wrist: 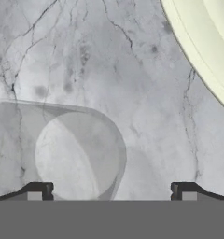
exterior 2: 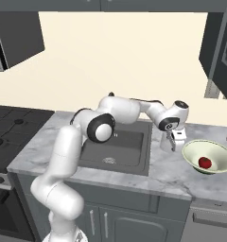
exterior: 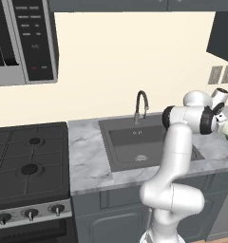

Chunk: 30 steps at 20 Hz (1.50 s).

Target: Move the glass cup from next to the sink to the open cabinet. Then, move the bowl with the tomato to the fridge to clear the area for faucet cleaning.

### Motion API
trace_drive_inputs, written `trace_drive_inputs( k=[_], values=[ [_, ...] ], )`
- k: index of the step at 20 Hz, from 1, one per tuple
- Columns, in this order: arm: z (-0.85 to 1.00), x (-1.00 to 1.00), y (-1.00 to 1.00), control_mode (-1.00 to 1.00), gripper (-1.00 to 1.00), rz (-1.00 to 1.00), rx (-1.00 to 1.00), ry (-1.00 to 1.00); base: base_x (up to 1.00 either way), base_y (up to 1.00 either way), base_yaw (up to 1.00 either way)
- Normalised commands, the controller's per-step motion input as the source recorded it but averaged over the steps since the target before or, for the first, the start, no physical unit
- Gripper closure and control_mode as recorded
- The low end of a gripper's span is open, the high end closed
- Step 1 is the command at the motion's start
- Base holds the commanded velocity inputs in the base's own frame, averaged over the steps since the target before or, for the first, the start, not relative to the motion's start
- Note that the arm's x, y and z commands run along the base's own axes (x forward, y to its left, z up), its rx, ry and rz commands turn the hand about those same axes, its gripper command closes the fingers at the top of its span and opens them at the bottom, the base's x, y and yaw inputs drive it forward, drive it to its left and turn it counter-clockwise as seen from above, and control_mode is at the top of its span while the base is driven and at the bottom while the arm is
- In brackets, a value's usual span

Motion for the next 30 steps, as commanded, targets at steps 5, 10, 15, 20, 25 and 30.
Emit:
trace_drive_inputs(
  k=[5,10,15,20,25,30],
  values=[
    [-0.22,0.09,0.0,-1.0,-1.0,0.0,-0.01,0.0,0.0,0.0,0.0],
    [-0.06,0.03,0.0,-1.0,1.0,0.0,0.01,0.0,0.0,0.0,0.0],
    [0.0,0.0,0.0,-1.0,1.0,0.0,0.0,0.0,0.0,0.0,0.0],
    [-0.01,0.02,0.0,-1.0,1.0,0.0,0.0,0.01,0.0,0.0,0.0],
    [0.3,-0.39,0.28,-1.0,1.0,0.0,0.0,-0.03,0.0,0.0,0.0],
    [0.82,-0.66,0.74,-1.0,1.0,0.0,0.01,0.01,0.0,0.0,0.0]
  ],
)
